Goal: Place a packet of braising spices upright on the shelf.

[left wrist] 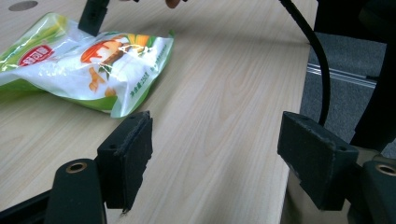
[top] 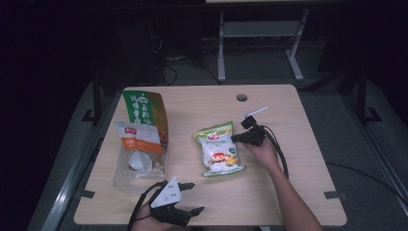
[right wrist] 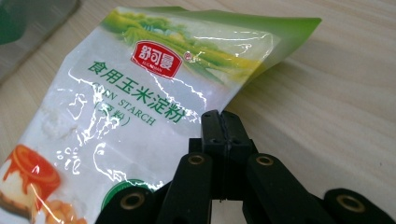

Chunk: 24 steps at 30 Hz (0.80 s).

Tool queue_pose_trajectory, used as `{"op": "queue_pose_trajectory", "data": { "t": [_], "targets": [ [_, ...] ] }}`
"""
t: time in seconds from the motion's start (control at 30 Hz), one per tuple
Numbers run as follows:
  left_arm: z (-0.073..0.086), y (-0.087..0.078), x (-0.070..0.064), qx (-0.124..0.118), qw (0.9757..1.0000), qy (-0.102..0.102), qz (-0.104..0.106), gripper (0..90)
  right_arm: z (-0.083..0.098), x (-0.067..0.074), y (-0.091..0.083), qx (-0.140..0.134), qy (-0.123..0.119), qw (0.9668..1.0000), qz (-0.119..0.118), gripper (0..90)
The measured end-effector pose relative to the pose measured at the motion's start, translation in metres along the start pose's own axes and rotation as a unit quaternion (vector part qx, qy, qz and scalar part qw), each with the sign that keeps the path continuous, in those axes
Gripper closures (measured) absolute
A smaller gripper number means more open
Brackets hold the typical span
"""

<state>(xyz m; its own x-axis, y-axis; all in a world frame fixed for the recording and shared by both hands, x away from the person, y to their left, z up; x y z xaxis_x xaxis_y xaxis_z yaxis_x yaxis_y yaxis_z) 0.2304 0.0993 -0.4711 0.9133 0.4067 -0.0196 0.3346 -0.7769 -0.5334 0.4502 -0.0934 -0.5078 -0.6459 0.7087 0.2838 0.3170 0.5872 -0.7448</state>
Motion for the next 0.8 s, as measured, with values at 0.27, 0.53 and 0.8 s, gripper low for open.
{"op": "queue_pose_trajectory", "data": {
  "t": [0.27, 0.53, 0.8],
  "targets": [
    [-0.001, 0.001, -0.001, -0.001, 1.0, -0.002, 0.002, 26.2, 0.015, 0.007, -0.012, 0.006, -0.005, 1.0, -0.001, 90.0],
    [-0.001, 0.002, -0.002, 0.0, 1.0, 0.002, 0.003, 26.2, 0.018, 0.002, -0.013, -0.006, 0.02, 0.9992, -0.033, 68.2],
    [-0.001, 0.002, -0.002, -0.001, 1.0, -0.003, 0.004, 26.2, 0.013, -0.008, 0.003, -0.03, 0.054, 0.9961, -0.064, 47.8]
  ]
}}
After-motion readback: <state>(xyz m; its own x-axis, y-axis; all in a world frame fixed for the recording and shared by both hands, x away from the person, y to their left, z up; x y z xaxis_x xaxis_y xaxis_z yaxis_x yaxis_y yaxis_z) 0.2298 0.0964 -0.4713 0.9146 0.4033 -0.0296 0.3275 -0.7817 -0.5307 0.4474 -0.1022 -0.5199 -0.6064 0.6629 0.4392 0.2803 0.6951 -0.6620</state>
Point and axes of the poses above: each handheld gripper's, and its own axes: y roughly forward along the jaws, z roughly out of its underside, x roughly to its left, the point moved 8 cm from there along y, roughly forward along the jaws, and after that the axes turned 2 degrees about -y, right-handed, at the moved point
